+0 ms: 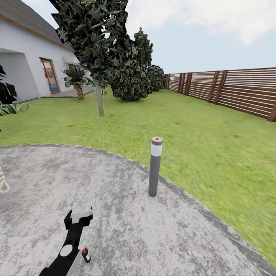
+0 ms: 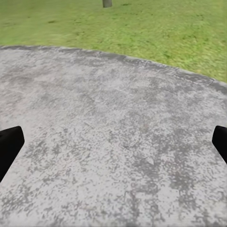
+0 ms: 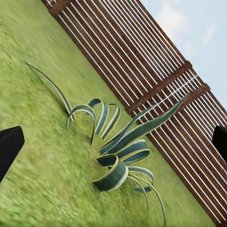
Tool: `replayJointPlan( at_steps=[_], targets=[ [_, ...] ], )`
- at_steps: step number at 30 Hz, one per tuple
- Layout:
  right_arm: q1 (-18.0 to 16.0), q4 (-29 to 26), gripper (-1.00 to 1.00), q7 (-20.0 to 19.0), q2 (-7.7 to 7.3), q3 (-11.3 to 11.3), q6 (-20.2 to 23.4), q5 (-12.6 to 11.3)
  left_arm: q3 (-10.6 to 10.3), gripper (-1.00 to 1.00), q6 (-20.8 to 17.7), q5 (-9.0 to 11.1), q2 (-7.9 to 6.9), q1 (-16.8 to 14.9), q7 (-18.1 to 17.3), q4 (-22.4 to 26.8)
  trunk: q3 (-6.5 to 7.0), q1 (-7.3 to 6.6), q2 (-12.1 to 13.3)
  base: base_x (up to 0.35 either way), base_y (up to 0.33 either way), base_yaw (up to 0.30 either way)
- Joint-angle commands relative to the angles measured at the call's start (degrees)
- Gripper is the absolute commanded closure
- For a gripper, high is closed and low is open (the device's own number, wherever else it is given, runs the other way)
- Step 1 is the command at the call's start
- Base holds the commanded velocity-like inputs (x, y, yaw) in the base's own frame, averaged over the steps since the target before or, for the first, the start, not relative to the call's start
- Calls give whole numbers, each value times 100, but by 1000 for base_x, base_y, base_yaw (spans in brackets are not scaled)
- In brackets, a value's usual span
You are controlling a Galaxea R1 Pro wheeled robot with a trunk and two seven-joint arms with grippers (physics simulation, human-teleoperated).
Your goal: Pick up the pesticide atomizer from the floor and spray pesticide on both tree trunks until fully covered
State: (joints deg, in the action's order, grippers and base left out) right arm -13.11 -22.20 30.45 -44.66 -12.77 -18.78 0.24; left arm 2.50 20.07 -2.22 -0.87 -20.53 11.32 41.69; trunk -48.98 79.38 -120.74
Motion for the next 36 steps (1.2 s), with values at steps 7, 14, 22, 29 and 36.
replayJointPlan(
  at_steps=[7, 14, 22, 29, 36],
  targets=[
    [-7, 5, -100, -4, 2, -15, -29, 2, -4, -100, 13, -24, -1, -3, 28, -3, -131, 153, -284, 0, 0, 0],
    [-6, 61, -100, -4, 2, -15, -29, 2, 2, -100, 15, -31, -5, -3, 28, -3, -257, 307, -565, 0, 0, 0],
    [-6, 66, -100, -4, 2, -15, -29, 2, 5, -100, 15, -32, -9, -3, 28, -3, -400, 483, -886, 0, 0, 0],
    [-6, 67, -100, -4, 2, -15, -29, 2, 5, -100, 14, -33, -9, -3, 28, 0, -526, 637, -1167, 0, 0, 0],
    [-5, 67, -100, -4, 2, -15, -29, 2, 7, -100, 15, -32, -9, -3, 28, 5, -652, 790, -1447, 0, 0, 0]
  ],
)
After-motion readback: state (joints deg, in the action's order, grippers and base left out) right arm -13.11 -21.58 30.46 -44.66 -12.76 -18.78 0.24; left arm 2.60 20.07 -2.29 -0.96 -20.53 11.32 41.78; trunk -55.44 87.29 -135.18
